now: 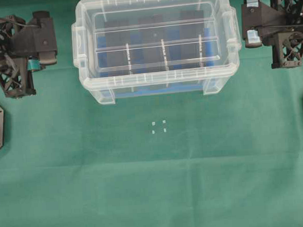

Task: Clamp the lid of the box with both arms, then lift and open it.
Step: 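Lower both grippers onto the lid rims and close to clamp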

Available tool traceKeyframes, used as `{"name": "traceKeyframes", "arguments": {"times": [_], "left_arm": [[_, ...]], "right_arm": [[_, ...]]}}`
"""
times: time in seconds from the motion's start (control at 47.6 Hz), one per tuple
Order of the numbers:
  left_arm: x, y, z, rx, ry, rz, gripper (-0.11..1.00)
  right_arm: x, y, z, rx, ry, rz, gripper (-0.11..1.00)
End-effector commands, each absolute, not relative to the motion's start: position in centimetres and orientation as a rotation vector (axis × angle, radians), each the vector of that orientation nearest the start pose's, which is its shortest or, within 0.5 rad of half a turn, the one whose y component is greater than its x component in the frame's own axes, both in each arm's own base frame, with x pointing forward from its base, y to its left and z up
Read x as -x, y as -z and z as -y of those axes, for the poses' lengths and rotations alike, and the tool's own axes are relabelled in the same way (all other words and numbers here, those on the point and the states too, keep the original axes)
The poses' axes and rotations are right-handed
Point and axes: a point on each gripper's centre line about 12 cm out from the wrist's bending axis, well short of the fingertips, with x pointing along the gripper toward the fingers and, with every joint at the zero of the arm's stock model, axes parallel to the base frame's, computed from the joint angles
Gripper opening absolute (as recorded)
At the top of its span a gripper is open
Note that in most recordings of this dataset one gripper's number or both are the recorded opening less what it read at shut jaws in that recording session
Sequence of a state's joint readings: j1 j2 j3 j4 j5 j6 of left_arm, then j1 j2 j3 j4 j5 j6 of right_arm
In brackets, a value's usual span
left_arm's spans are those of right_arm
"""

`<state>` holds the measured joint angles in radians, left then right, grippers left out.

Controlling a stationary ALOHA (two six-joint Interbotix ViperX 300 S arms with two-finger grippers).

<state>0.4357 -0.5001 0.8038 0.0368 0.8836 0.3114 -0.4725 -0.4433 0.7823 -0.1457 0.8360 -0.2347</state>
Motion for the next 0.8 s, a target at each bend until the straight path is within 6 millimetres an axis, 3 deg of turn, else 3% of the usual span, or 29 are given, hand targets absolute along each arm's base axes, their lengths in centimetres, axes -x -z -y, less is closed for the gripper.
{"name": "traceKeyframes", "arguments": {"times": [0.0,0.357,0.778], "left_arm": [[-22.4,-23.0,-11.2,-0.064,-0.219,-1.194,0.00],[-26.1,-23.3,-13.4,-0.105,-0.188,-1.218,0.00],[-28.1,-22.7,-14.0,-0.114,-0.179,-1.198,0.00]], "right_arm": [[-22.5,-22.3,13.1,0.083,0.321,-1.202,0.00],[-24.8,-22.3,13.9,0.097,0.313,-1.169,0.00],[-27.7,-22.3,14.4,0.120,0.289,-1.146,0.00]]}}
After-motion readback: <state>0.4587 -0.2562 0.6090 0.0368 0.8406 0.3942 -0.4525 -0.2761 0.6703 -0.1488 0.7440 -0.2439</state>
